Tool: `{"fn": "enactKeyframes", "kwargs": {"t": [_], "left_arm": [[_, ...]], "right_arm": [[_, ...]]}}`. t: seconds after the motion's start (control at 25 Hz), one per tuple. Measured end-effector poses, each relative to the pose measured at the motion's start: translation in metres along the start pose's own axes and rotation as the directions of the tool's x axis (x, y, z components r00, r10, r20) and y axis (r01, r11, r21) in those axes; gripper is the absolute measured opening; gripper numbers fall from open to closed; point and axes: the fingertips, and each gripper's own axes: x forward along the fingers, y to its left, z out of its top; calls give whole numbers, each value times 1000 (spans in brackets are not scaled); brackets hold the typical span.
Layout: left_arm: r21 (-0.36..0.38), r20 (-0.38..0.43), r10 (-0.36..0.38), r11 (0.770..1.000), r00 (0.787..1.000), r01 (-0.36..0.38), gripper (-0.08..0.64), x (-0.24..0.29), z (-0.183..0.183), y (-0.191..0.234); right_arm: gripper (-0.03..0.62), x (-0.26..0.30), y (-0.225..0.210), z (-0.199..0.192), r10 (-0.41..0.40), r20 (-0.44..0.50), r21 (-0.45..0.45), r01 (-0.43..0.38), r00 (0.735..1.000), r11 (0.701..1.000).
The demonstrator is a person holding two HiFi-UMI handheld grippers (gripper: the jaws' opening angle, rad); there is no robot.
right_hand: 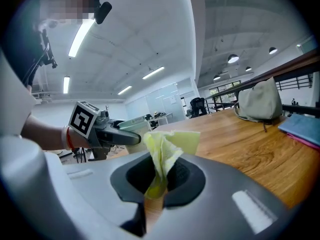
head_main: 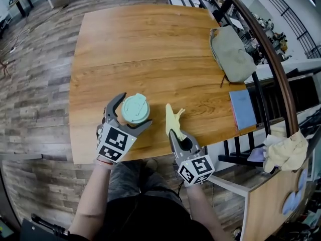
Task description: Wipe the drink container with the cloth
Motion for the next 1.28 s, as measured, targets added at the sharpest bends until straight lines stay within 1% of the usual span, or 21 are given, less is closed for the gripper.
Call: {"fn": "enactKeyframes", "kwargs": {"t": [0.16, 0.28, 0.4, 0.52, 0.64, 0.76, 0.88, 1.0, 1.28], "left_arm": [[38, 44, -22, 999, 999, 21, 485, -1, 4, -3], [31, 89, -27, 999, 996, 25, 482, -1, 7, -3], [-13, 149, -25, 1000, 989, 27, 482, 1, 9, -1], [-67, 182, -26, 997, 983, 39, 483, 2, 10, -3], [-75, 209, -28, 996, 977, 45, 483, 1, 11, -2], [-103, 240, -61, 991, 969, 88, 482, 0, 11, 4], [-167, 284, -95, 975, 954, 147, 482, -3, 10, 19], [-203, 333, -142, 954, 932, 218, 482, -7, 8, 31], [-260, 423, -240, 892, 874, 371, 482, -6, 8, 50]], "right_arm": [[23, 15, 0, 4, 2, 3, 9, -2, 1000, 1000], [23, 24, 4, 6, 17, 6, 13, -17, 1000, 1000], [23, 32, 7, 9, 28, 6, 15, -28, 1000, 999], [23, 37, 8, 12, 33, 3, 7, -33, 999, 999], [23, 40, 8, 12, 39, -8, 2, -39, 999, 999], [23, 40, 9, 10, 48, -18, -8, -48, 999, 999], [23, 45, 13, 11, 59, -22, -31, -59, 998, 998], [23, 54, 22, 14, 88, -34, -72, -91, 996, 993], [25, 88, 50, 17, 187, -116, -163, -204, 976, 965]]}}
